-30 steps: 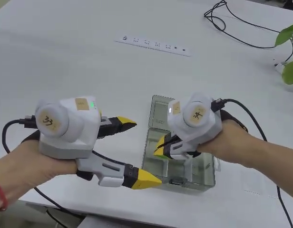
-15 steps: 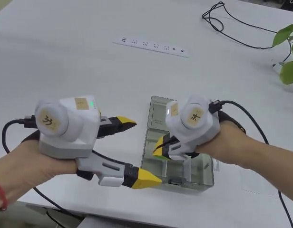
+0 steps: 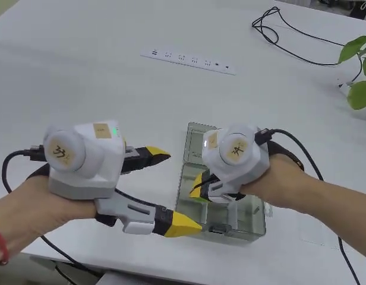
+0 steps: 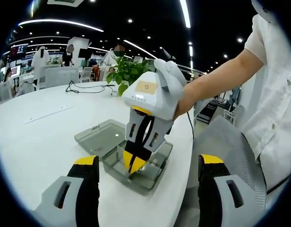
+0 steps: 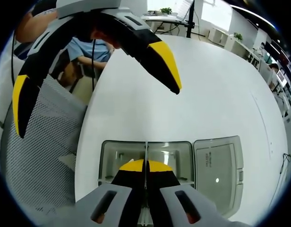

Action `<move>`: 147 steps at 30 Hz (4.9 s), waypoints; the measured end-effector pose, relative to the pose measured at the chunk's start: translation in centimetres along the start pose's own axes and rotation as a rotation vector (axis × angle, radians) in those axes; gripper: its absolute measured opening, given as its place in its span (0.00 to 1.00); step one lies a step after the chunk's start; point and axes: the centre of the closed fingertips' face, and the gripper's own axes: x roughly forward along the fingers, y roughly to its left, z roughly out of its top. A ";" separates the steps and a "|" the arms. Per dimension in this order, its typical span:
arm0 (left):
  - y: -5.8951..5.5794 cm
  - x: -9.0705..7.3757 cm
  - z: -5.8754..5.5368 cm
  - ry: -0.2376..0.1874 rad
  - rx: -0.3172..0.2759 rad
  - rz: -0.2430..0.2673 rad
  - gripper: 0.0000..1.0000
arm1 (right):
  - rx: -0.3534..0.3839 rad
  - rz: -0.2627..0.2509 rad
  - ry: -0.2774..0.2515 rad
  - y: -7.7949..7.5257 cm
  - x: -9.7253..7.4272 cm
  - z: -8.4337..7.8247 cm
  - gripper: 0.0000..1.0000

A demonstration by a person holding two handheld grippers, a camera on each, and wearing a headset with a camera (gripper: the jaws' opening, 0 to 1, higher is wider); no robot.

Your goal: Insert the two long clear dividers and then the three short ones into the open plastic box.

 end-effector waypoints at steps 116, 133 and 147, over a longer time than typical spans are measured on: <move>1.3 -0.9 0.2 0.042 0.037 0.024 1.00 | 0.073 -0.072 0.255 1.7 -9.7 -23.5 0.44; 1.4 -1.1 0.5 0.034 0.042 0.029 1.00 | 0.074 -0.076 0.271 1.4 -9.9 -24.1 0.33; 1.5 -1.1 1.1 0.023 0.043 0.036 0.99 | 0.106 -0.159 0.189 0.4 -11.8 -21.1 0.33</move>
